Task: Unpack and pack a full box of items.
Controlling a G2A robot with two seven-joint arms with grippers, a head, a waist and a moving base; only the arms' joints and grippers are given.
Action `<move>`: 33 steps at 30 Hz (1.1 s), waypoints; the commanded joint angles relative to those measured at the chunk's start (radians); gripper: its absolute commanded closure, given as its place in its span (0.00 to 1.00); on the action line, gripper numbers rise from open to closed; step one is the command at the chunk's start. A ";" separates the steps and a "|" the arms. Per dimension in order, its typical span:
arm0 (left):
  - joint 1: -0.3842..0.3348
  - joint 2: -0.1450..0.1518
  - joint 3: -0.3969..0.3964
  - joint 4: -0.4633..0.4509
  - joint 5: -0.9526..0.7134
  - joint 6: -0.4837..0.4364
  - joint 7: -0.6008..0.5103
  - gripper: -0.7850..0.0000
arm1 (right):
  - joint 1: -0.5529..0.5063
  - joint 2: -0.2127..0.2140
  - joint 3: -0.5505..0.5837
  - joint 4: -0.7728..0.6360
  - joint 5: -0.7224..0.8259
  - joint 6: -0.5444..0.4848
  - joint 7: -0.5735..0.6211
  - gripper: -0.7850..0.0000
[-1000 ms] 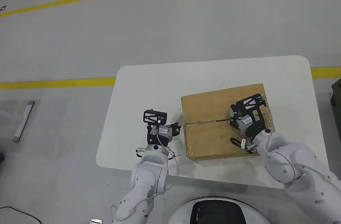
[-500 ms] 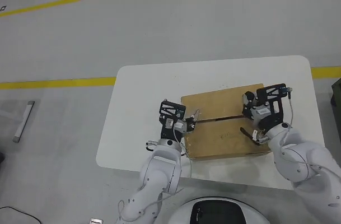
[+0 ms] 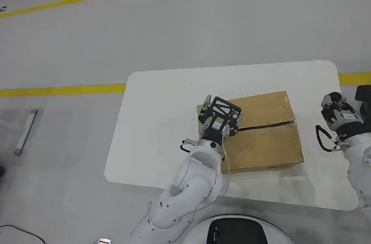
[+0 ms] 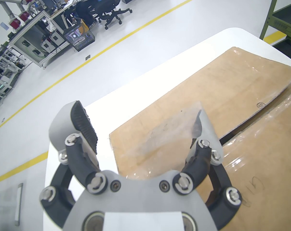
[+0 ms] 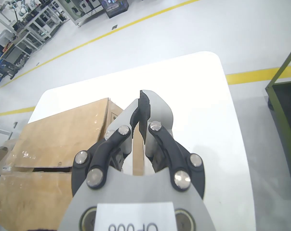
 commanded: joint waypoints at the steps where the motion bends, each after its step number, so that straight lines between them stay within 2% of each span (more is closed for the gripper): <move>1: -0.022 -0.011 0.021 0.023 0.007 0.004 -0.015 0.00 | -0.022 -0.001 0.021 -0.005 0.008 -0.009 -0.004 1.00; 13: -0.115 -0.084 0.118 0.145 0.019 0.014 -0.059 0.00 | -0.120 -0.009 0.115 0.000 0.082 -0.059 -0.051 1.00; 28: -0.197 -0.194 0.211 0.293 -0.018 0.074 -0.055 0.00 | -0.196 -0.017 0.215 0.033 0.158 -0.148 -0.067 1.00; 33: -0.212 -0.227 0.226 0.315 -0.015 0.088 -0.057 0.00 | -0.203 -0.018 0.239 0.032 0.185 -0.184 -0.064 1.00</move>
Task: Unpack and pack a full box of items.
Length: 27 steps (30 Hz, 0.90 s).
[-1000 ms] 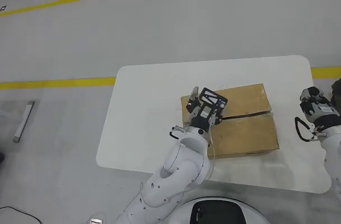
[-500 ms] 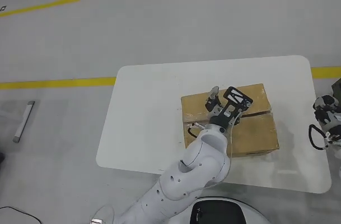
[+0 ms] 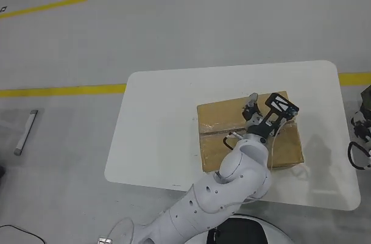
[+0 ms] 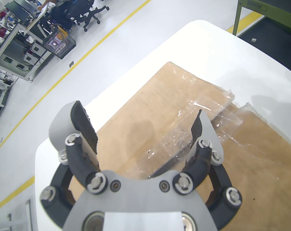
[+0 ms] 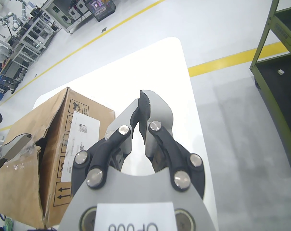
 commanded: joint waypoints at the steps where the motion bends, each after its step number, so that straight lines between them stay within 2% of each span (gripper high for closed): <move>1: 0.000 -0.008 -0.002 -0.003 0.005 0.003 -0.006 0.00 | 0.001 0.000 0.009 0.000 0.014 -0.016 0.001 1.00; 5: 0.027 -0.009 -0.042 -0.047 0.032 0.014 -0.034 0.00 | 0.010 0.000 0.022 -0.008 0.045 -0.068 0.005 1.00; 10: 0.133 0.019 -0.142 -0.181 0.106 0.002 -0.099 0.00 | 0.021 0.000 0.001 -0.031 0.048 -0.118 0.008 1.00; 18: 0.423 0.085 -0.365 -0.510 0.253 -0.081 -0.183 0.00 | 0.080 0.002 -0.122 -0.095 -0.022 -0.160 0.057 1.00; 22: 0.563 0.108 -0.481 -0.657 0.308 -0.105 -0.187 0.00 | 0.142 0.001 -0.242 -0.125 -0.074 -0.154 0.097 1.00; 27: 0.702 0.125 -0.600 -0.784 0.308 -0.125 -0.164 0.00 | 0.245 -0.005 -0.442 -0.142 -0.195 -0.144 0.140 1.00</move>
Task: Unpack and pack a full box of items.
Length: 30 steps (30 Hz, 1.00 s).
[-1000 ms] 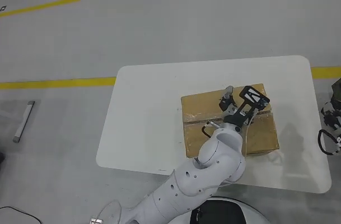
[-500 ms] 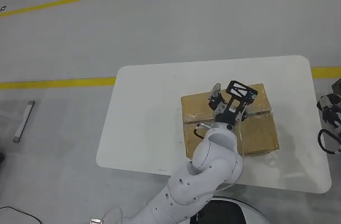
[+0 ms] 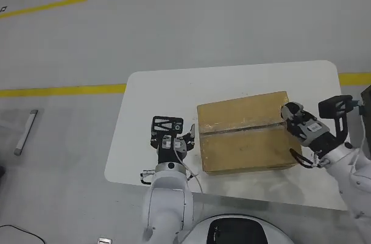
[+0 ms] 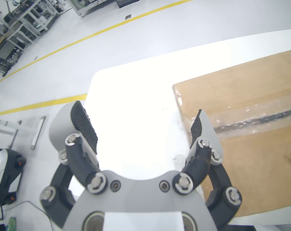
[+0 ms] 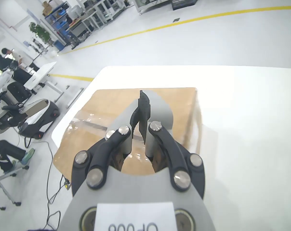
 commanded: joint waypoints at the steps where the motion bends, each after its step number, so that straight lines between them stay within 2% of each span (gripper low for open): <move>1: 0.049 0.005 -0.041 -0.035 -0.004 -0.008 0.013 0.00 | 0.044 -0.004 -0.090 0.007 -0.062 0.007 0.008 1.00; 7: 0.147 0.014 -0.122 -0.102 -0.021 -0.020 0.056 0.00 | 0.199 -0.032 -0.361 0.084 -0.202 0.050 0.004 1.00; 14: 0.187 0.018 -0.143 -0.115 -0.019 -0.044 0.086 0.00 | 0.335 -0.074 -0.567 0.218 -0.333 0.159 -0.004 1.00; 22: 0.182 0.018 -0.131 -0.093 -0.025 -0.063 0.101 0.00 | 0.338 -0.090 -0.581 0.290 -0.362 0.231 0.003 1.00; 30: 0.153 0.017 -0.116 -0.069 -0.033 -0.087 0.102 0.00 | 0.265 -0.083 -0.511 0.237 -0.378 0.229 0.002 1.00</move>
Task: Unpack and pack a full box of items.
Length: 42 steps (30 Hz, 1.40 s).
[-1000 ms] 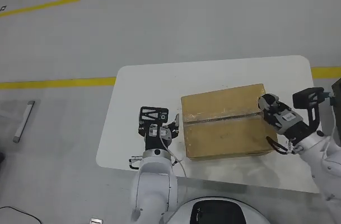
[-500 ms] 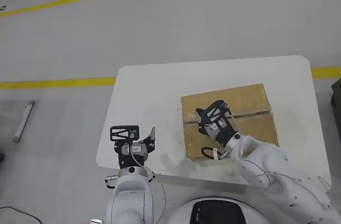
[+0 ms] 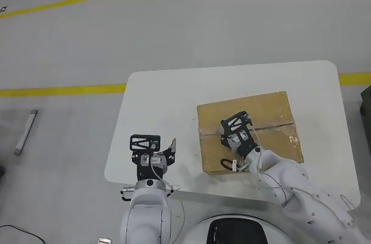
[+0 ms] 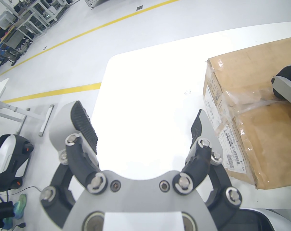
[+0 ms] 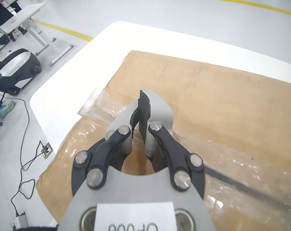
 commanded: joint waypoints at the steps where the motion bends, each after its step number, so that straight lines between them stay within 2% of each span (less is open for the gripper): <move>1: -0.007 -0.001 0.006 0.006 -0.003 -0.003 -0.001 0.00 | -0.023 0.003 0.023 -0.018 -0.001 -0.003 0.002 1.00; 21: -0.042 -0.006 0.057 0.055 -0.001 -0.009 0.001 0.00 | -0.249 0.030 0.297 -0.149 0.007 -0.050 -0.025 1.00; 36: -0.068 -0.008 0.065 0.074 -0.010 -0.018 0.001 0.00 | -0.345 0.033 0.531 -0.229 0.194 -0.030 -0.048 1.00; 39: -0.065 -0.008 0.054 0.063 -0.004 -0.012 -0.005 0.00 | -0.345 0.033 0.521 -0.279 0.205 -0.074 -0.035 1.00; 42: -0.054 -0.007 0.033 0.049 0.002 0.003 -0.010 0.00 | -0.322 0.031 0.447 -0.304 0.185 -0.121 -0.016 1.00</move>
